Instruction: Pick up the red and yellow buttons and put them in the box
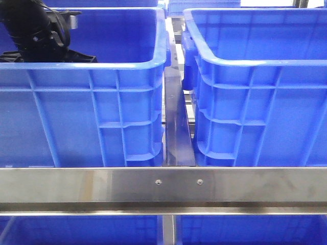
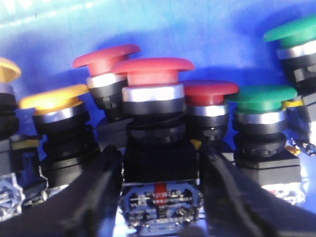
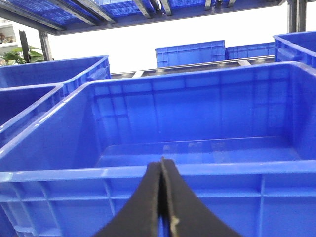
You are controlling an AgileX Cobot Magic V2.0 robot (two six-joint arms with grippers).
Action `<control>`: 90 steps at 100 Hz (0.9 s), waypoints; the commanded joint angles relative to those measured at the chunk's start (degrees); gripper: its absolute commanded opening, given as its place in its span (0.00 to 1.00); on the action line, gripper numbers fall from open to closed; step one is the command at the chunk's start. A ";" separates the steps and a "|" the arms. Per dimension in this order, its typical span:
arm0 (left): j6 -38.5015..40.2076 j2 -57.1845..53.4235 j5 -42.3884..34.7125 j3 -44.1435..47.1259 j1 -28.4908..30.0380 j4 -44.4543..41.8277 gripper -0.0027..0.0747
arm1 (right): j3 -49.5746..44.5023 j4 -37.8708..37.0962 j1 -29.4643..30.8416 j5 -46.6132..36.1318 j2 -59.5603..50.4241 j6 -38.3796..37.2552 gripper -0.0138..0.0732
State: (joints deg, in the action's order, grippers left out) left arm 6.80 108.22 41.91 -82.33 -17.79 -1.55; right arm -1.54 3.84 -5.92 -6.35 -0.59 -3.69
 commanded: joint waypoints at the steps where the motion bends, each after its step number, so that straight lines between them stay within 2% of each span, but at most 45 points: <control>1: 0.44 -3.06 -1.28 -1.72 0.06 0.23 0.01 | 1.11 -0.74 -0.18 -4.91 -1.45 0.11 0.08; 29: 0.07 -9.13 0.00 -1.72 -0.16 0.31 0.01 | 1.11 -0.74 -0.18 -4.91 -1.45 0.11 0.08; 48: -0.66 -16.87 1.91 -1.72 -3.22 0.19 0.01 | 1.11 -0.74 -0.18 -4.91 -1.45 0.11 0.08; 67: -1.66 -23.21 3.17 -1.72 -9.75 0.19 0.01 | 1.11 -0.74 -0.18 -4.91 -1.45 0.11 0.08; 90: -2.20 -27.45 3.91 -1.72 -21.61 -0.19 0.01 | 1.11 -0.74 -0.18 -4.91 -1.45 0.11 0.08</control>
State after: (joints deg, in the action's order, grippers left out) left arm 5.03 84.16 48.54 -82.33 -35.34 -1.58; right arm -1.54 3.84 -5.92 -6.35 -0.59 -3.69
